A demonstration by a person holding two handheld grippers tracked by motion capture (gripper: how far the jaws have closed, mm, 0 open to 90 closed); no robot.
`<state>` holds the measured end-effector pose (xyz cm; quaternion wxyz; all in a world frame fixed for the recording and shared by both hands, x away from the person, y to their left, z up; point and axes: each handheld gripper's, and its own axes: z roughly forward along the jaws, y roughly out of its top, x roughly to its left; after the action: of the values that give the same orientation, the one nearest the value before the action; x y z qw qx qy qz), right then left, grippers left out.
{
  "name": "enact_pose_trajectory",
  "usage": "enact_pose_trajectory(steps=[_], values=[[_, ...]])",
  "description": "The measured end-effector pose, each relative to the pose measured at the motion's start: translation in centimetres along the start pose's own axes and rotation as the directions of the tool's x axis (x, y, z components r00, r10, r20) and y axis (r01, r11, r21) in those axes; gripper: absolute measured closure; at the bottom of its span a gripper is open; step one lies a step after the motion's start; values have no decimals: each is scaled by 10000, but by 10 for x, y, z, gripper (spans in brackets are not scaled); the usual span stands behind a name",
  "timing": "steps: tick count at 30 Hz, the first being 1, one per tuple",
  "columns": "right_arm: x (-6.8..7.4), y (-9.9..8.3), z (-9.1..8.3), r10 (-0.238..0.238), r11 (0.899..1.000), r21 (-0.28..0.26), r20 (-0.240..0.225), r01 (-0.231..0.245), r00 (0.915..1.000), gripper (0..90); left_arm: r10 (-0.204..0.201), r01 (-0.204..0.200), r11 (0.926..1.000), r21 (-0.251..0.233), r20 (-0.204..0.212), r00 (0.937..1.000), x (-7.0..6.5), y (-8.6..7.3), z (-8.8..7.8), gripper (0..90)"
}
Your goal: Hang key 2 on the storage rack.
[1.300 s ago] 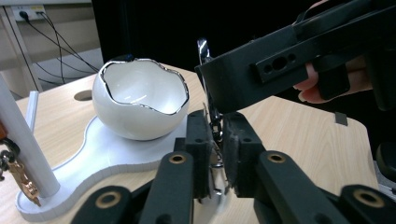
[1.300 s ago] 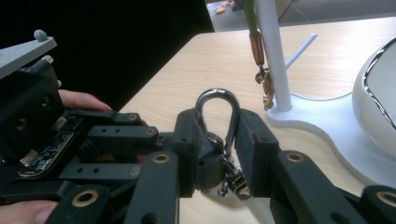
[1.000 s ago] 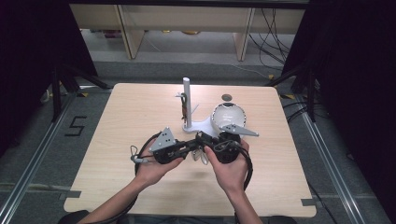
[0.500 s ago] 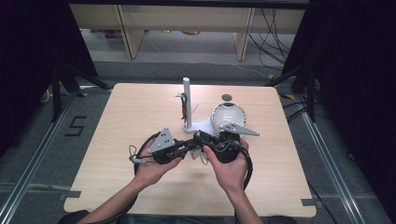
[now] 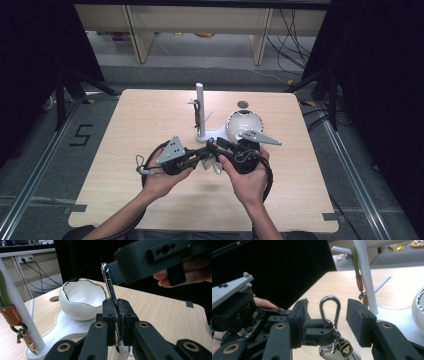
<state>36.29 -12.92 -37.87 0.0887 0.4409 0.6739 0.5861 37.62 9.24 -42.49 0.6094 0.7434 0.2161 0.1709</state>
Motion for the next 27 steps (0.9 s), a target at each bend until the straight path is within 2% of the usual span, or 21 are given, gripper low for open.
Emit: enact_pose_trajectory(steps=[4, 9, 10, 11, 12, 13, 14, 21, 22, 23, 27], values=[[-2, 5, -11, -59, 9993, -376, -14, 58, 10000, 514, -48, 47, 9999, -91, -161, 9999, 4, 0, -4, 847], [-11, 4, -23, 36, 9992, -411, 347, -22, 9994, 511, -118, 114, 9999, -79, -402, 9991, 10, 0, -10, 847], [-12, 3, -28, 376, 9987, -347, 437, -361, 9983, 512, -120, 115, 9999, -96, -477, 9988, 12, 0, -11, 847], [-22, 0, -33, 186, 9992, -378, 634, -163, 9978, 512, -177, 172, 9998, -98, -564, 9983, 14, 0, -13, 847], [-22, 0, -33, 186, 9992, -378, 634, -163, 9978, 512, -209, 198, 9996, -183, -620, 9979, 16, 0, -14, 847], [-23, -2, -36, 520, 9983, -297, 750, -499, 9958, 512, -195, 187, 9998, -121, -721, 9972, 19, 1, -16, 847], [-31, -7, -39, 432, 9986, -334, 898, -403, 9950, 512, -256, 241, 9995, -191, -823, 9963, 22, 1, -18, 847], [-44, -18, -44, 514, 9985, -243, 1068, -491, 9929, 513, -230, 204, 9996, -196, -1405, 9898, 34, 4, -27, 847], [-41, -20, -46, 913, 9958, -127, 1215, -905, 9884, 513, -296, 262, 9994, -239, -1523, 9879, 37, 3, -29, 847], [-45, -22, -47, 716, 9974, -126, 1257, -706, 9895, 513, -300, 264, 9994, -243, -1627, 9862, 39, 3, -30, 847], [-53, -31, -52, 668, 9978, -90, 1469, -662, 9869, 515, -379, 345, 9992, -207, -1954, 9800, 48, 0, -35, 847]])
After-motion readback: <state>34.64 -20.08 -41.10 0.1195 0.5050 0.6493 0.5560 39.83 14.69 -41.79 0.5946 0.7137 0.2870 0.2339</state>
